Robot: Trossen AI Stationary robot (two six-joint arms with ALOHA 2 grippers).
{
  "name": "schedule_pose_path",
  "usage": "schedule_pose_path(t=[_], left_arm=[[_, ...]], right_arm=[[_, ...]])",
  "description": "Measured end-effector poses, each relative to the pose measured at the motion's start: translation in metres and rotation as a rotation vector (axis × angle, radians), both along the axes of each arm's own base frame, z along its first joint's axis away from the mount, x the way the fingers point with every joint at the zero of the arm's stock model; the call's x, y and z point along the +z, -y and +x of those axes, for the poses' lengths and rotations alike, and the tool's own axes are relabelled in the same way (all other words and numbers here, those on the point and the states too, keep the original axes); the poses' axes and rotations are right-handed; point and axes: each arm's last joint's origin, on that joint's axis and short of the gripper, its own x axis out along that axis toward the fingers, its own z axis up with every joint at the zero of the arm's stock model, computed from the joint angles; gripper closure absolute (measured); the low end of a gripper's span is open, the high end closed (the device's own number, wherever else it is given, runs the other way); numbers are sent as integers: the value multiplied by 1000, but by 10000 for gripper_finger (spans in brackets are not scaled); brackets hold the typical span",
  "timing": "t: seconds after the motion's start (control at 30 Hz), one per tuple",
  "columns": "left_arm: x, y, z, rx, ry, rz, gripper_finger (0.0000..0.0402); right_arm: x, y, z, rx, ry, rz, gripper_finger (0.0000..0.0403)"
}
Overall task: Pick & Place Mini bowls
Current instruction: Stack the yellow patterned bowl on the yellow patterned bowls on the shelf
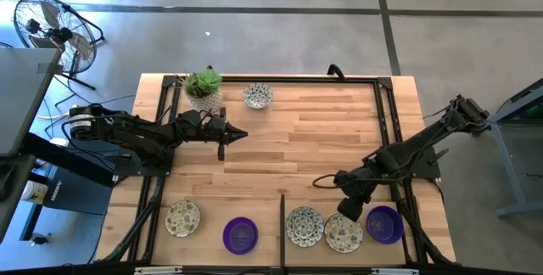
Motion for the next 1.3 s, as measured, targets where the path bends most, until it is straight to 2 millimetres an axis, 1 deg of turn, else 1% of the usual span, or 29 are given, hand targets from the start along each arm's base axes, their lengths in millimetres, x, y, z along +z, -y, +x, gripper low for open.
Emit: schedule_pose_path(t=[0.2, 0.3, 0.37, 0.5, 0.57, 0.67, 0.73, 0.83, 0.93, 1.03, 1.13, 1.2, 1.3], left_arm=[[0, 0, 0, -1, 0, 0, 390], [0, 0, 0, -1, 0, 0, 390], [0, 0, 0, -1, 0, 0, 390], [0, 0, 0, -1, 0, 0, 390], [0, 0, 0, -1, -1, 0, 390], [0, 0, 0, -2, 0, -2, 390], [0, 0, 0, -2, 0, -2, 390], [0, 0, 0, -2, -1, -2, 390], [0, 0, 0, -2, -1, -2, 390], [-1, 0, 0, -2, -9, 14, 390], [-3, 0, 0, -4, -29, 32, 390], [-4, 0, -1, -4, -46, 32, 390], [-1, 1, -3, 2, -53, 33, 390]], right_arm=[[9, 15, -6, 11, 67, -56, 262], [13, 23, -4, 46, 156, -107, 265], [15, 28, 0, 103, 248, -156, 272], [17, 41, 9, 244, 444, -379, 310], [18, 53, 15, 284, 505, -497, 340], [21, 72, 25, 322, 603, -617, 389], [20, 86, 33, 333, 711, -665, 395], [11, 105, 43, 337, 895, -679, 388], [-6, 123, 44, 305, 1060, -700, 399], [-21, 136, 40, 231, 1193, -780, 396], [-32, 145, 31, 160, 1312, -863, 396], [-36, 149, 25, 119, 1365, -907, 400], [-42, 153, 18, 57, 1389, -967, 399]])
